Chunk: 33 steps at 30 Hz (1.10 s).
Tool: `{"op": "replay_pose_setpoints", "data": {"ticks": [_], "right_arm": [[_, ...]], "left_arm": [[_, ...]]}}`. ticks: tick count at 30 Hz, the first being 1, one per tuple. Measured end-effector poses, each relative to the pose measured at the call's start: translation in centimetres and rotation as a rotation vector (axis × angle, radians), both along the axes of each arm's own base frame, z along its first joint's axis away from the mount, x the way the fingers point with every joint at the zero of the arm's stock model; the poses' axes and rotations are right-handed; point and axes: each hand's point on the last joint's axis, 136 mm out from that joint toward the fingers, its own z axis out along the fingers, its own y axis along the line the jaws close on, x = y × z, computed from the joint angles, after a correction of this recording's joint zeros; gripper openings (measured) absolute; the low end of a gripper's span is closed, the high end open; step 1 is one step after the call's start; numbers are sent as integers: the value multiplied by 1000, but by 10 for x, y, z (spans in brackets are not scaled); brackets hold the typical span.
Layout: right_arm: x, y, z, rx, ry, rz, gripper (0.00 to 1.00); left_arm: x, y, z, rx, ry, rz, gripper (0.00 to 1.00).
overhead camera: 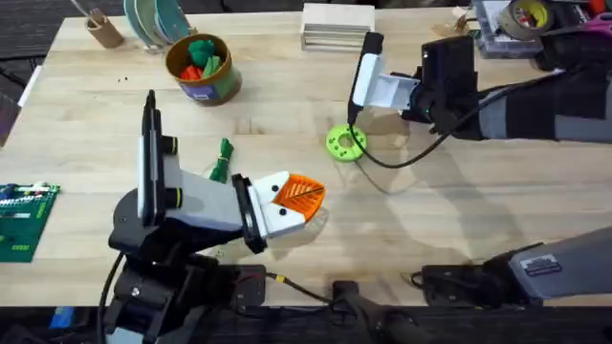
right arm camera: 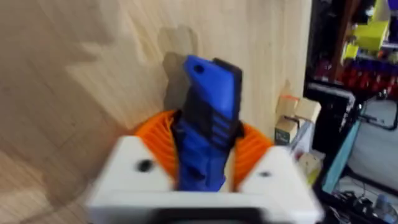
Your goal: Pick up the gripper from the table and insert it into the empty holder that is missing its gripper. Then pick up a screw, insert it into the mounting hole, and use the screwdriver to tighten it. Finally, clean up the table by picking up the vegetable and placing it into the bucket.
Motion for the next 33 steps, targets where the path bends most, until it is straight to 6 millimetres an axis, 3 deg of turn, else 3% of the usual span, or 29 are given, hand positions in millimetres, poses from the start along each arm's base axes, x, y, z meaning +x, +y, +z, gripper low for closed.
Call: {"op": "replay_pose_setpoints", "data": {"ticks": [4, 5, 13, 15, 17, 20, 22, 23, 26, 29, 30, 33], "right_arm": [[7, -1, 11, -2, -30, -16, 867], [9, -2, 15, -1, -37, -20, 936], [7, -2, 15, 19, -35, -49, 963], [6, -1, 14, 35, -36, -69, 963], [6, 0, 15, 61, -43, -98, 969], [1, 6, 17, 135, -46, -145, 981], [-5, 11, 19, 194, -46, -180, 982], [-7, 13, 22, 225, -50, -197, 982], [-11, 16, 47, 354, -102, -269, 982], [-16, 14, 82, 488, -179, -334, 981], [-18, 14, 93, 525, -199, -350, 979], [-28, 11, 121, 640, -248, -399, 981]], "left_arm": [[0, 0, 0, 0, 0, 0, 4], [0, 0, 0, 0, 0, 0, 4], [0, 0, 0, 0, 0, 0, 6], [0, 0, 0, 1, -3, 0, 59], [0, 0, 0, 2, -6, 0, 210], [0, 0, 0, 2, -7, 0, 542], [0, 0, 0, 2, -6, 0, 621], [0, 0, 0, 2, -4, 0, 542], [0, 0, 0, 2, -7, 0, 71], [0, 0, 0, 3, -9, 0, 6], [0, 0, 0, 4, -13, 0, 111], [0, 0, 0, 4, -11, 0, 567]]}}
